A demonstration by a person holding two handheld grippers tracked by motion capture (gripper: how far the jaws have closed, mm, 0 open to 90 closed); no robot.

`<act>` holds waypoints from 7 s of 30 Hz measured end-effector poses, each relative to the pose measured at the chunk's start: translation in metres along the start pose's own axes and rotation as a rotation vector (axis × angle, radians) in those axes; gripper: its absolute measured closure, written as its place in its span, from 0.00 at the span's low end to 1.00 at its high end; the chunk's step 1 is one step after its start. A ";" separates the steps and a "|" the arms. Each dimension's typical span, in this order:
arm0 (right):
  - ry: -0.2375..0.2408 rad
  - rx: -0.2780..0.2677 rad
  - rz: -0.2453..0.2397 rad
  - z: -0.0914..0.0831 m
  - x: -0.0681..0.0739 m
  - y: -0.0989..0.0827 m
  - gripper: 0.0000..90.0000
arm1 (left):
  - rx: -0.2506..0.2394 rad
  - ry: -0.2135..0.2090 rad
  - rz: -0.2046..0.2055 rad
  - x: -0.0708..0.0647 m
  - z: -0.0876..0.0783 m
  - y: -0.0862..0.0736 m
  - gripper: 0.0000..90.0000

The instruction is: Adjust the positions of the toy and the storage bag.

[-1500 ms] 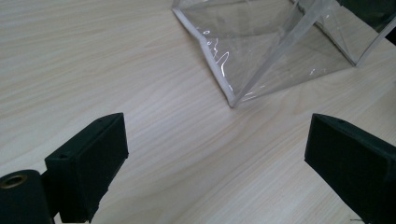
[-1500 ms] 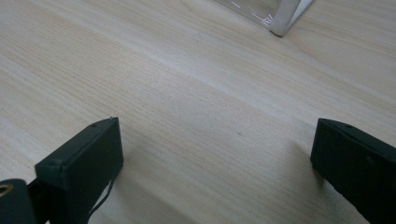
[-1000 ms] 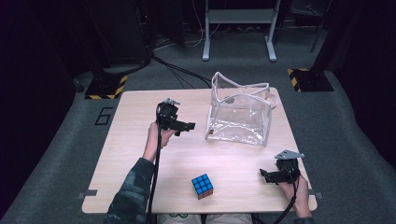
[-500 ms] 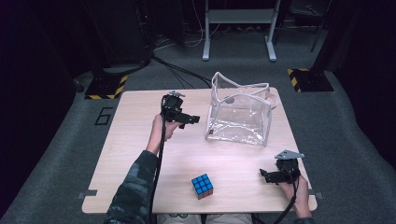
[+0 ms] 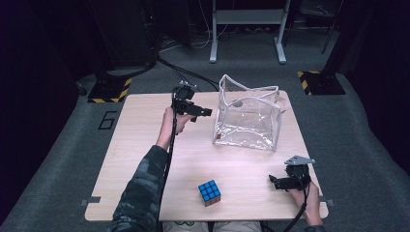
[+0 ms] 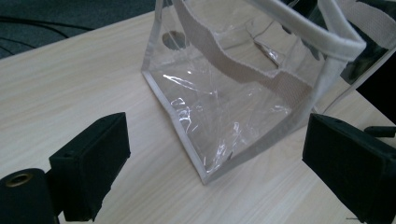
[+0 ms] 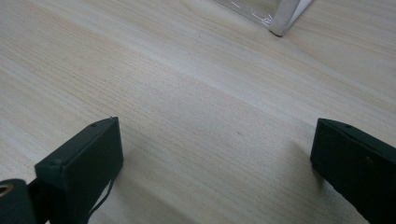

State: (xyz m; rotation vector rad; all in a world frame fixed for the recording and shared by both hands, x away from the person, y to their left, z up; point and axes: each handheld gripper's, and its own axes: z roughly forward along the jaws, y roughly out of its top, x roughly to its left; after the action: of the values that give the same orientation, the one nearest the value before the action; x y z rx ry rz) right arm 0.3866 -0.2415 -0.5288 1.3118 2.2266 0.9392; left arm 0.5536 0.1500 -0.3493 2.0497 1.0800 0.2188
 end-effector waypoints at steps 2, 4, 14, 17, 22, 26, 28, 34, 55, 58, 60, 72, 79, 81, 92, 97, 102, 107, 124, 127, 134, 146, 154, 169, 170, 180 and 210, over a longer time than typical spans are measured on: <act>-0.002 -0.001 0.003 0.000 0.000 0.000 0.02 | -0.002 -0.002 -0.001 -0.001 0.001 0.005 0.08; 0.000 0.001 -0.001 0.000 0.000 0.000 0.02 | -0.003 0.001 0.006 -0.003 0.002 0.010 0.08; 0.002 0.000 -0.001 0.000 0.000 0.000 0.02 | -0.005 0.014 0.017 -0.011 0.007 0.040 0.09; 0.004 -0.001 0.000 0.000 0.000 0.000 0.02 | -0.005 0.014 0.021 -0.014 0.010 0.047 0.09; 0.006 0.004 0.003 0.000 0.000 0.000 0.02 | 0.008 0.016 0.024 -0.017 0.017 0.057 0.09; 0.004 0.000 0.000 0.000 0.000 0.000 0.02 | 0.014 0.016 0.027 -0.019 0.023 0.063 0.10; 0.004 -0.001 -0.002 0.000 0.000 0.000 0.02 | 0.018 0.019 0.029 -0.021 0.027 0.065 0.10; 0.006 0.002 -0.002 -0.001 0.000 0.000 0.02 | 0.029 0.013 0.018 -0.022 0.039 0.068 0.14; -0.002 -0.004 0.001 -0.001 0.000 0.000 0.03 | 0.049 0.022 -0.048 -0.019 0.052 0.066 0.85; -0.002 -0.004 0.001 -0.001 0.000 0.000 0.03 | 0.045 0.042 -0.053 -0.016 0.049 0.064 0.88; 0.000 -0.002 0.000 -0.001 0.000 0.000 0.03 | 0.036 0.052 -0.059 -0.014 0.048 0.062 0.88; -0.006 -0.002 0.012 -0.001 0.000 0.000 0.03 | 0.015 0.077 -0.081 -0.007 0.039 0.055 0.89; -0.008 -0.006 0.016 0.000 0.001 0.000 0.03 | 0.004 0.095 -0.083 0.002 0.029 0.051 0.90; -0.006 -0.003 0.011 -0.001 0.000 0.000 0.03 | 0.005 0.097 -0.094 0.005 0.027 0.049 0.90; -0.009 -0.006 0.006 0.000 -0.001 0.000 0.03 | 0.009 0.115 -0.085 0.017 0.015 0.038 0.92; -0.009 -0.006 0.006 0.000 -0.001 0.000 0.03 | 0.007 0.121 -0.081 0.023 0.007 0.030 0.93; -0.009 -0.006 0.006 0.000 -0.001 0.000 0.03 | 0.003 0.120 -0.082 0.028 0.000 0.024 0.93; -0.009 -0.006 0.006 0.000 -0.001 0.000 0.03 | 0.004 0.127 -0.073 0.029 -0.007 0.017 0.93; -0.012 -0.008 0.003 0.000 -0.001 0.000 0.03 | -0.017 0.142 -0.073 0.044 -0.036 -0.011 0.94; -0.013 -0.008 0.003 0.000 -0.001 -0.001 0.03 | -0.019 0.145 -0.069 0.044 -0.041 -0.016 0.94; -0.016 -0.013 0.005 0.000 0.000 -0.001 0.03 | -0.026 0.150 -0.072 0.046 -0.050 -0.025 0.93; -0.016 -0.010 0.011 0.000 0.000 -0.001 0.03 | -0.045 0.152 -0.070 0.043 -0.063 -0.042 0.93; -0.014 -0.009 0.005 0.000 0.000 -0.001 0.03 | -0.053 0.151 -0.082 0.044 -0.072 -0.053 0.93; -0.018 -0.010 0.015 0.000 0.000 -0.001 0.03 | -0.058 0.160 -0.086 0.046 -0.084 -0.064 0.92; -0.018 -0.010 0.015 0.000 0.000 -0.001 0.03 | -0.055 0.158 -0.082 0.047 -0.085 -0.064 0.92; -0.017 -0.008 0.013 0.000 0.000 -0.001 0.03 | -0.086 0.158 -0.098 0.045 -0.088 -0.063 0.50; -0.017 -0.008 0.013 0.000 0.000 -0.001 0.03 | -0.138 0.169 -0.072 0.040 -0.120 -0.130 0.14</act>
State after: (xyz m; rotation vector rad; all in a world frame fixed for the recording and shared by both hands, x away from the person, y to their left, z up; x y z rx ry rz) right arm 0.3861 -0.2417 -0.5290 1.3278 2.2019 0.9375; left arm 0.4409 0.2903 -0.3697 1.8923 1.2045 0.4250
